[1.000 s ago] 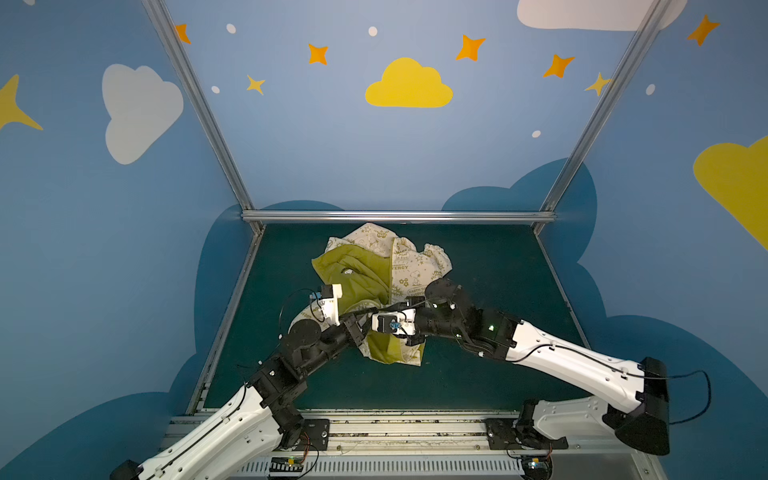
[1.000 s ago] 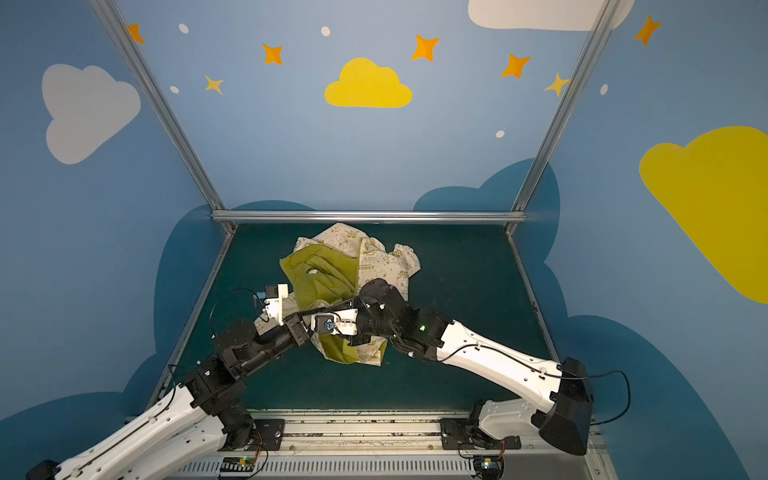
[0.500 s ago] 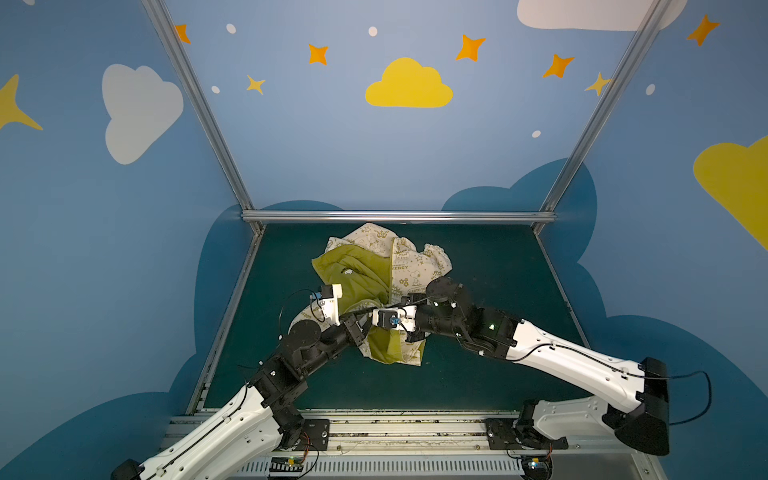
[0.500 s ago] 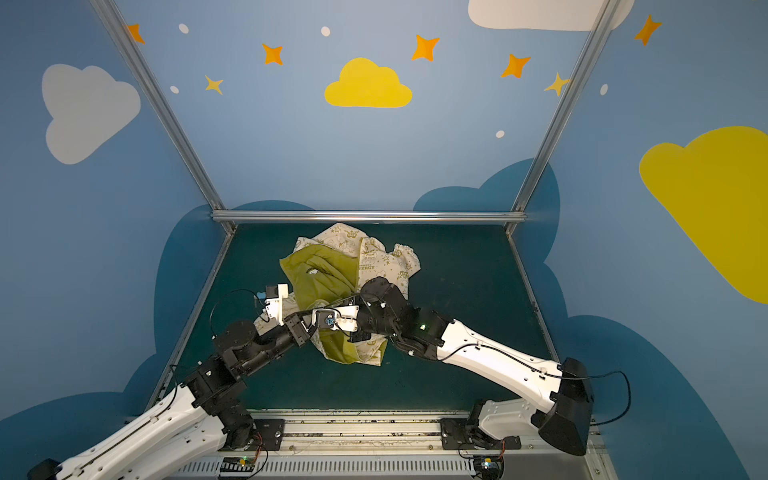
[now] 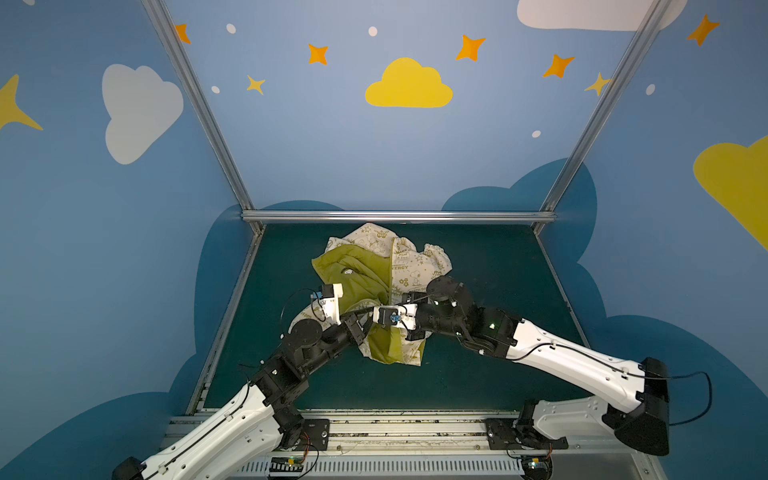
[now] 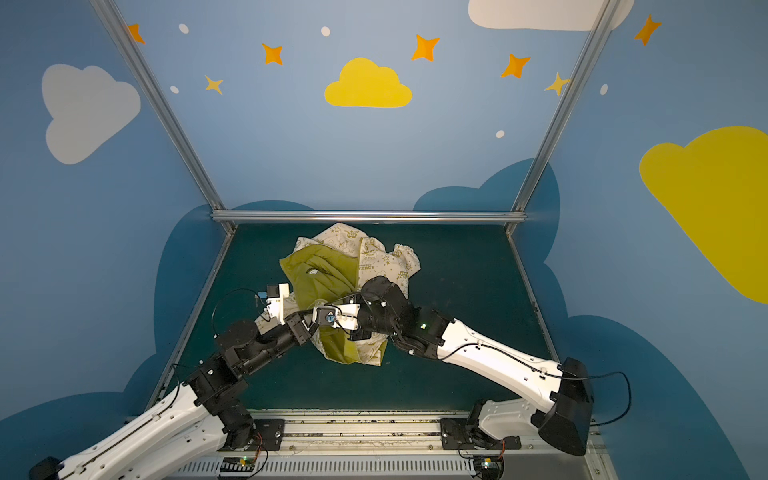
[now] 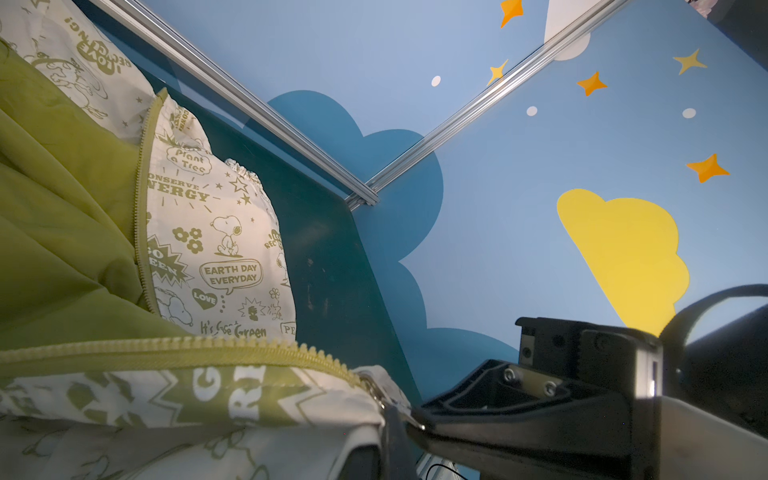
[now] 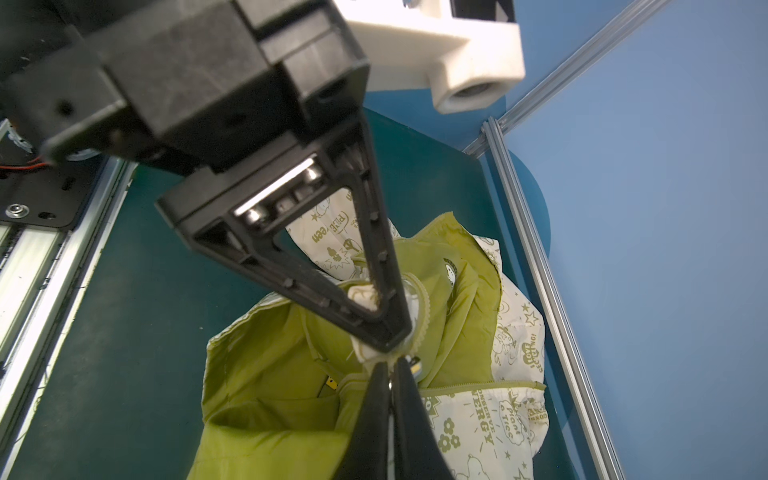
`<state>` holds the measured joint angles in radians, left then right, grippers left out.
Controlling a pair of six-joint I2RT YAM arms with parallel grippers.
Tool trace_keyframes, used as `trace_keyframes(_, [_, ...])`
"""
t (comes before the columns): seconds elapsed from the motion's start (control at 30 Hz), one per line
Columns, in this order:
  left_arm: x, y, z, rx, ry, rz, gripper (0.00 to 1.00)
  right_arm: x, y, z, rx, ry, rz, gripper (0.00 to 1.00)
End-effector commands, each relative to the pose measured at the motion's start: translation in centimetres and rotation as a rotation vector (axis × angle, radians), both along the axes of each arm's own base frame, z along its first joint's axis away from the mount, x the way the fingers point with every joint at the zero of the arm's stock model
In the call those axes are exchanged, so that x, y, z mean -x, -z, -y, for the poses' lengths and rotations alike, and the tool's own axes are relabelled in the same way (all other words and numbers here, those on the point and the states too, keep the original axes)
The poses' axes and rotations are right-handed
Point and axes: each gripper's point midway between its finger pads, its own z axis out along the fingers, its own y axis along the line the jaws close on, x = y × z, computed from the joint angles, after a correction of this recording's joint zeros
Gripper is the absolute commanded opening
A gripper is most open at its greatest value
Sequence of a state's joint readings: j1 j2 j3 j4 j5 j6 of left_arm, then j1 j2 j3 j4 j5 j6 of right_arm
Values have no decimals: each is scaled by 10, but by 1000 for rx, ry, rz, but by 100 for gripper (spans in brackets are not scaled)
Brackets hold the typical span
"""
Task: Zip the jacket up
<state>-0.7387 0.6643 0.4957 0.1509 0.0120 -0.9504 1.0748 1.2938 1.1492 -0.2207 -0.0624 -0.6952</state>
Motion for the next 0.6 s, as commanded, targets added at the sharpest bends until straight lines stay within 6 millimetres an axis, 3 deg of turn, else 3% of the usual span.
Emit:
trace_keyframes(0.0, [0,-8,3,27,17,23,3,-4,-20,-1,-56,21,0,6])
trace_keyframes(0.17, [-1,-7,8,27,31,17,3,-4,-26,1,-87,31,-5,8])
trace_keyframes(0.37, [-1,-9,13,24,56,15,3,-7,-16,4,-55,45,-5,8])
trace_keyframes(0.57, [-2,-10,12,28,48,19,3,-10,-10,7,-47,67,-3,18])
